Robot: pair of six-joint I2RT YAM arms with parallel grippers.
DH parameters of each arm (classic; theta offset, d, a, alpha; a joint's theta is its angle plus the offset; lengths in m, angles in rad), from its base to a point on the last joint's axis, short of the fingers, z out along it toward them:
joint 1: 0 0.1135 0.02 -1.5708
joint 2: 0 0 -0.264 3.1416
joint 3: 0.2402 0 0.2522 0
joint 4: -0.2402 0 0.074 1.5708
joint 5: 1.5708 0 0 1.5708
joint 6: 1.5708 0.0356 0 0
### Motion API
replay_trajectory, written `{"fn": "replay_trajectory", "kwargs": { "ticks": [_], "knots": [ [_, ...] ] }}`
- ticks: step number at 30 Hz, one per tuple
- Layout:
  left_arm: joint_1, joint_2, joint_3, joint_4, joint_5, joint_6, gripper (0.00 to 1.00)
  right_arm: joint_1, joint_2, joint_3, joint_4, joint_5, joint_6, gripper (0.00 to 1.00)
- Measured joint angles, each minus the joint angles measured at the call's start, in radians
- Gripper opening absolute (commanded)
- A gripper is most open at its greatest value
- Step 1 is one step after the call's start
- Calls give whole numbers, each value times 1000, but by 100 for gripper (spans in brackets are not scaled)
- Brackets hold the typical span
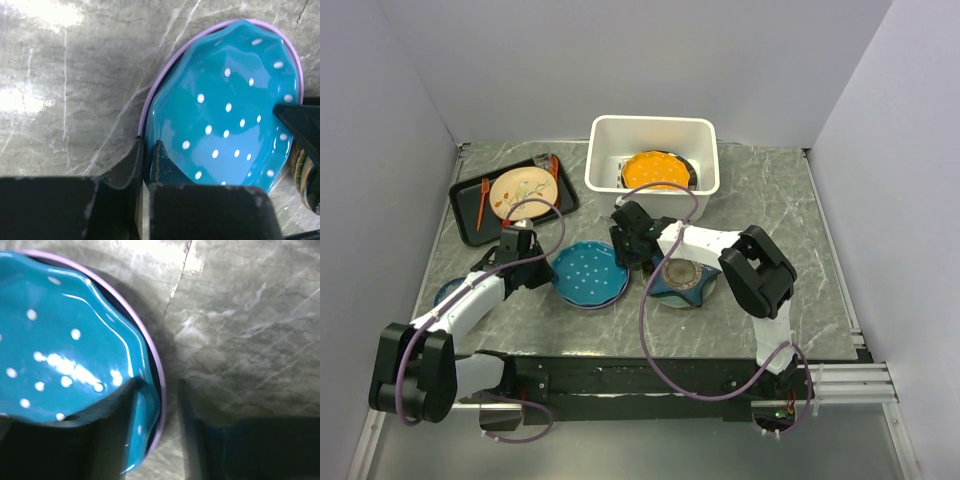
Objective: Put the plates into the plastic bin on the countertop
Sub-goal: Pick up the plate at the center of the board.
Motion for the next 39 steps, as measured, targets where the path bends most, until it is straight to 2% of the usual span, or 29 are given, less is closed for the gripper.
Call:
{"fn": "replay_trajectory", "kwargs": {
  "ticks": [2,7,17,31,39],
  "knots": [
    [1,-7,0,-8,-2,-5,1,0,-4,-4,4,7,-3,69],
    [2,-34,0,-37,-26,-7,1,-1,-47,-49,8,11,-8,74],
    [6,-109,0,-102,-74,-14,1,-5,-175,-104,18,-72,-7,75],
    [6,-304,1,-181,-94,-27,1,-91,-249,-212,179,-388,60,77],
    [7,-341,12,-189,-85,-29,1,-102,-250,-242,262,-502,103,77]
  ]
}}
